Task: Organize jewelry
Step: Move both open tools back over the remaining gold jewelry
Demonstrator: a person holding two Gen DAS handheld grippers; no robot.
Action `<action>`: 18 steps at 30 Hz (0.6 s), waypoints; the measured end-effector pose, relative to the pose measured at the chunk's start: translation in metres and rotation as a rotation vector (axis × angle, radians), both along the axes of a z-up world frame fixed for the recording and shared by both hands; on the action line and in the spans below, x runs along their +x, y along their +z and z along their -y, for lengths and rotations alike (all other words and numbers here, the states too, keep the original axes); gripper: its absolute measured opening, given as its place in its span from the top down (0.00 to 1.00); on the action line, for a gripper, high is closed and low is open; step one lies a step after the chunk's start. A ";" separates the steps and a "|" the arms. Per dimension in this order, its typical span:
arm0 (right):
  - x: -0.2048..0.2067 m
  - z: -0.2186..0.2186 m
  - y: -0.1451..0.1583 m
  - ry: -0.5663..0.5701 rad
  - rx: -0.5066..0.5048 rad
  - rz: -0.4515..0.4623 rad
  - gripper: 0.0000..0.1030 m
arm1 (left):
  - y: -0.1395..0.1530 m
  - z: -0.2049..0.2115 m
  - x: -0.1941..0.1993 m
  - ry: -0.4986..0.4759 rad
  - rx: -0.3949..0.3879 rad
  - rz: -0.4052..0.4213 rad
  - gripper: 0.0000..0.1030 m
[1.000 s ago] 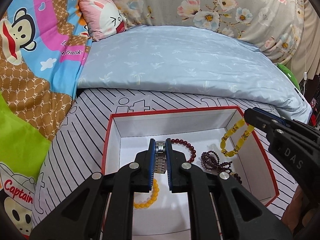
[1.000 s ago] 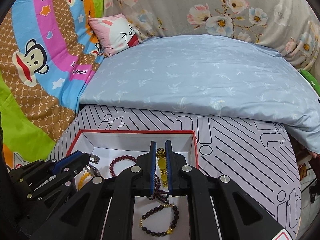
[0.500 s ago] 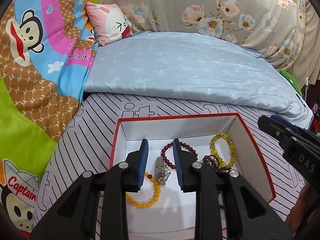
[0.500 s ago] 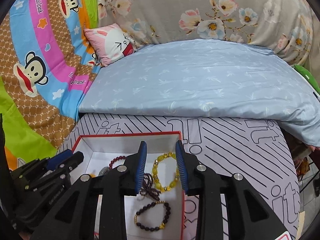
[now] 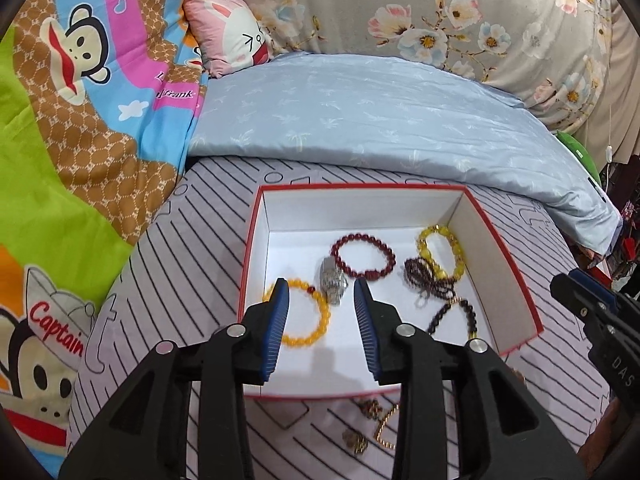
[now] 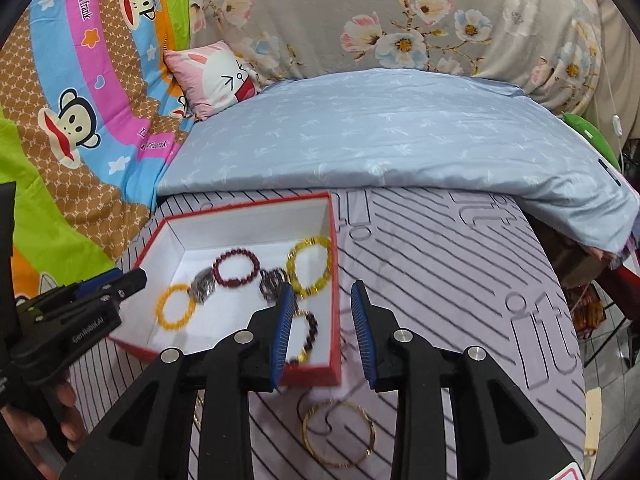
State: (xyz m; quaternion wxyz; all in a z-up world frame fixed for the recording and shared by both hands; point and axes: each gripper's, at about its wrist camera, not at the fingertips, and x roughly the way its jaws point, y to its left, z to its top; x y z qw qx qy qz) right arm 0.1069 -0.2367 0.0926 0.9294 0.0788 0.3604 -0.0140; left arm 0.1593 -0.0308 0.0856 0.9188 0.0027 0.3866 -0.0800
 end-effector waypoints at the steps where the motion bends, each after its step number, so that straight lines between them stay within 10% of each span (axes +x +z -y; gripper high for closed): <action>1: -0.006 0.001 -0.003 -0.002 0.005 -0.006 0.71 | -0.001 -0.001 -0.006 -0.001 -0.003 -0.005 0.69; 12: -0.060 0.001 -0.037 -0.029 0.048 -0.088 0.70 | -0.020 -0.005 -0.051 -0.011 0.012 -0.035 0.67; 18: -0.078 -0.005 -0.056 -0.047 0.020 -0.113 0.50 | -0.034 -0.008 -0.071 -0.015 0.016 -0.056 0.64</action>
